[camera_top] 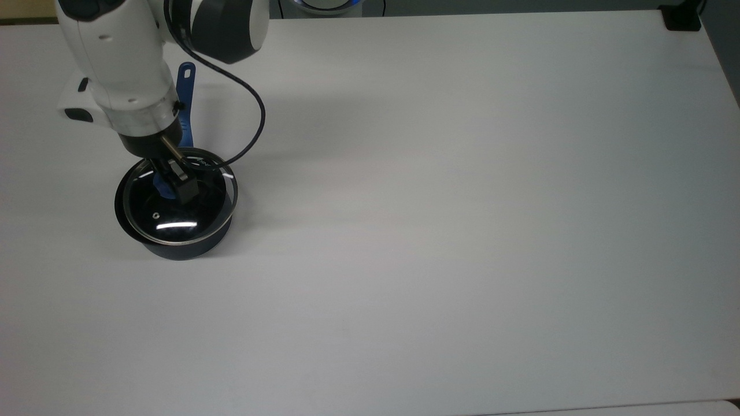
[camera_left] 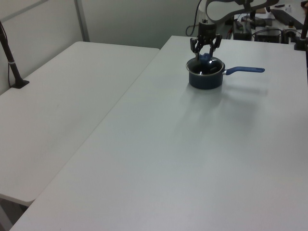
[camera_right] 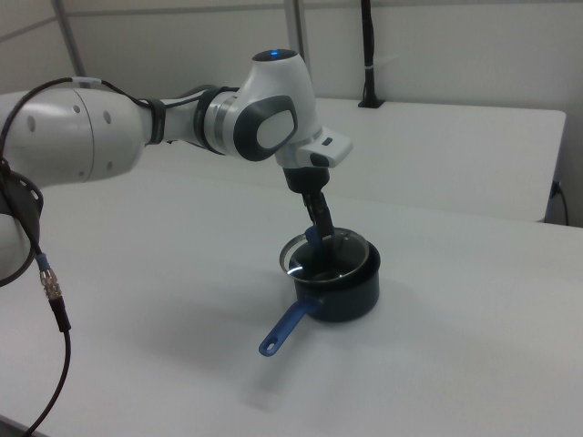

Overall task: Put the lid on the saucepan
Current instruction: 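Lower the lid onto the saucepan rim and align it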

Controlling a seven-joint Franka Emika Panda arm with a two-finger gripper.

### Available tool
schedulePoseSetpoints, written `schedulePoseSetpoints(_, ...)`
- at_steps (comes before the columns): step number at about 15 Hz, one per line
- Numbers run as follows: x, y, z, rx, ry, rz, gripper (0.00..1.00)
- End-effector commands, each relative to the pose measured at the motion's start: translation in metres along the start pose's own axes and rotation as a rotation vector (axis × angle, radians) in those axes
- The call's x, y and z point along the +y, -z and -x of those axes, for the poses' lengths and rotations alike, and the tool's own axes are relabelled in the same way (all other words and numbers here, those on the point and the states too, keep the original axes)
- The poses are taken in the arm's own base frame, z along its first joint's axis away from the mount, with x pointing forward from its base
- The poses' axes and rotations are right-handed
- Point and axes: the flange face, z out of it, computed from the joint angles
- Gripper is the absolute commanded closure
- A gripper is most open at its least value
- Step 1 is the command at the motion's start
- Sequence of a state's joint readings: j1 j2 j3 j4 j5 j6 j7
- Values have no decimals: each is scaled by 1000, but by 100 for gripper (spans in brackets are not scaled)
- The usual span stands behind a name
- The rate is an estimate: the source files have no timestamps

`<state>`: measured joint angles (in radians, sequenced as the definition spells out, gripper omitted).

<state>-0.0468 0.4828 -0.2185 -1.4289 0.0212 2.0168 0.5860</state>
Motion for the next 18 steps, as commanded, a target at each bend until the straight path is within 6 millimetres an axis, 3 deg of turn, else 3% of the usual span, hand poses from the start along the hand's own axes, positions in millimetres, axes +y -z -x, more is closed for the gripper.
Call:
schedulePoseSetpoints(1, -2, 5, -2, 10, -26, -13, 52)
schedulePoseSetpoints(18, 33, 14, -25, 2, -91, -49, 55)
